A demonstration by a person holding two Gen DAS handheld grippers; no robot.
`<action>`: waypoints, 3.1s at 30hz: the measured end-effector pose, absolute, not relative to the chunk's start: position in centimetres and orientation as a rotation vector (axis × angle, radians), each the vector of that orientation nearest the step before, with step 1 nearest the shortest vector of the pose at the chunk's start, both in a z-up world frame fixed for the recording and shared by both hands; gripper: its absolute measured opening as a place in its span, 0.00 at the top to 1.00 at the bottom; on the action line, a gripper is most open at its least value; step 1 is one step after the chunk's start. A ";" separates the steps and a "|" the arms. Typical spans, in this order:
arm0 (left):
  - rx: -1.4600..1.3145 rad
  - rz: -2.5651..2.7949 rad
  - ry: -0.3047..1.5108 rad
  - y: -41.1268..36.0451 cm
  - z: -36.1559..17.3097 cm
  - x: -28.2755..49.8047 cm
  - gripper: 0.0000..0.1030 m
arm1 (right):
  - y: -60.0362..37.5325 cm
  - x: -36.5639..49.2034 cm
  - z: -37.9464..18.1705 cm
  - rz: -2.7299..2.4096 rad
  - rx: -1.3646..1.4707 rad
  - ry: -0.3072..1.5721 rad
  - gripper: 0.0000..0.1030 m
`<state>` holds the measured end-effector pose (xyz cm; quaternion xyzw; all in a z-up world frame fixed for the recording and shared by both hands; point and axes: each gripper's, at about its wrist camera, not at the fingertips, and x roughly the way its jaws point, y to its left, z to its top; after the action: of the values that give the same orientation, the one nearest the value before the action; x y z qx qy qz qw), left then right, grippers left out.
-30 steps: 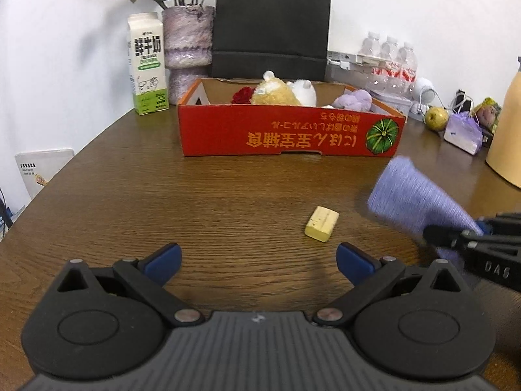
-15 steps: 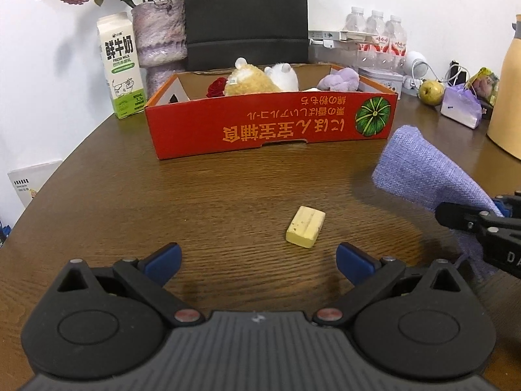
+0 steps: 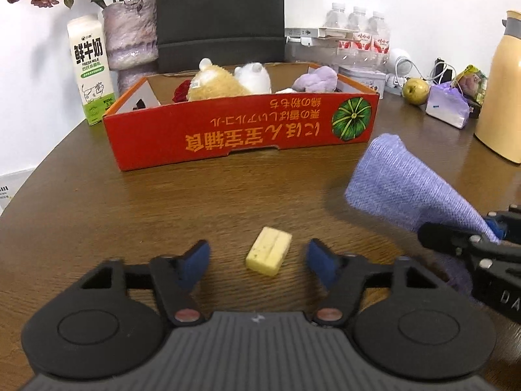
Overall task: Organize objects
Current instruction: 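Grasp the purple fabric bag with the right gripper while the left grasps the yellow block, then carry the yellow block and purple bag with both grippers over the red box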
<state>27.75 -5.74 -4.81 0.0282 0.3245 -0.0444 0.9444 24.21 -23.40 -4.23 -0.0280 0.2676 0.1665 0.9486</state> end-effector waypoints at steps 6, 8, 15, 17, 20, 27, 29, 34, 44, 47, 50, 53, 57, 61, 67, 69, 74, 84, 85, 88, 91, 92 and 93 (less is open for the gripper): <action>0.041 -0.118 0.645 -5.9 -4.7 27.6 0.79 | -23.3 24.3 -4.3 0.336 -0.062 0.550 0.83; 0.035 -0.116 0.637 -5.8 -4.6 27.3 0.79 | -23.3 24.3 -4.3 0.337 -0.061 0.552 0.83; 0.016 -0.083 0.580 -4.9 -3.7 25.5 0.79 | -23.4 24.4 -4.3 0.340 -0.056 0.553 0.83; 0.012 -0.073 0.568 -4.6 -3.5 24.8 0.79 | -23.4 24.3 -4.3 0.340 -0.055 0.552 0.83; -0.001 -0.059 0.547 -4.2 -3.2 23.9 0.79 | -23.3 24.2 -4.3 0.340 -0.060 0.545 0.83; -0.038 -0.012 0.503 -3.5 -2.2 22.9 0.79 | -23.0 23.8 -4.2 0.354 -0.050 0.535 0.83; -0.046 -0.012 0.492 -3.4 -1.9 22.6 0.79 | -22.6 23.6 -3.9 0.364 -0.051 0.527 0.83; -0.044 -0.011 0.466 -3.3 -0.7 22.3 0.79 | -22.2 23.5 -3.0 0.376 -0.049 0.512 0.83; -0.046 0.006 0.431 -3.0 1.4 24.0 0.79 | -21.2 25.2 -0.4 0.385 -0.057 0.483 0.83; -0.040 0.007 0.418 -3.1 1.9 24.6 0.79 | -20.8 25.8 0.2 0.389 -0.054 0.474 0.83; -0.045 0.013 0.409 -2.9 2.3 25.3 0.79 | -20.4 26.4 0.6 0.394 -0.057 0.469 0.83; -0.050 0.016 0.401 -2.7 2.6 26.1 0.79 | -20.0 27.1 1.0 0.397 -0.062 0.464 0.83; -0.048 0.014 0.400 -2.5 3.0 27.3 0.79 | -19.6 28.2 1.6 0.397 -0.067 0.455 0.83; -0.048 0.018 0.398 -2.3 3.2 28.5 0.79 | -19.4 29.5 1.9 0.397 -0.061 0.447 0.83; -0.047 0.028 0.391 -2.0 3.7 30.6 0.79 | -19.2 31.6 2.1 0.395 -0.057 0.449 0.83; -0.054 0.030 0.386 -1.8 3.8 31.3 0.79 | -19.1 32.3 2.1 0.398 -0.054 0.449 0.83; -0.077 0.035 0.378 -1.2 4.0 33.0 0.79 | -19.0 33.8 2.2 0.397 -0.041 0.436 0.83; -0.108 0.048 0.358 0.0 4.6 36.1 0.79 | -18.6 37.1 2.3 0.397 -0.028 0.431 0.83; -0.108 0.050 0.354 0.0 4.7 36.4 0.79 | -18.6 37.4 2.3 0.396 -0.029 0.430 0.83; -0.112 0.052 0.343 0.2 5.0 37.3 0.79 | -18.6 38.5 2.4 0.391 -0.032 0.428 0.83; -0.113 0.054 0.336 0.3 5.1 38.3 0.79 | -18.6 39.5 2.3 0.386 -0.034 0.426 0.83; -0.113 0.055 0.336 0.3 5.2 38.7 0.79 | -18.6 39.9 2.3 0.385 -0.034 0.424 0.83; -0.111 0.057 0.335 0.4 5.2 39.0 0.79 | -18.5 40.3 2.3 0.383 -0.035 0.422 0.83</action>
<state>39.04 0.36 5.15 -0.0551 0.1668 0.0283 0.9840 40.26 -18.50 2.33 -0.0171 0.2080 0.1891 0.9595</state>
